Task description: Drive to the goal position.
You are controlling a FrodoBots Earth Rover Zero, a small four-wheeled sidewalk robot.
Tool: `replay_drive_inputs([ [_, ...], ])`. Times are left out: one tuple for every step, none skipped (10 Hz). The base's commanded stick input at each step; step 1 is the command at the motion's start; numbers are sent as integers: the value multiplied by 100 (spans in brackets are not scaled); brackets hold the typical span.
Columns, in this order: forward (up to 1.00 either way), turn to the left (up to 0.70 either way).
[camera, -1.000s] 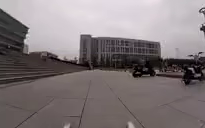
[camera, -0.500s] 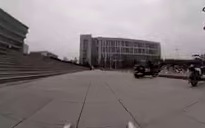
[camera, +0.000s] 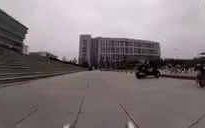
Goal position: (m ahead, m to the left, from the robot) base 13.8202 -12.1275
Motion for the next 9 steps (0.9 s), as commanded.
replay_drive_inputs([
  [70,0],
  [70,0],
  [70,0],
  [70,0],
  [70,0],
  [70,0],
  [70,0],
  [70,0],
  [70,0],
])
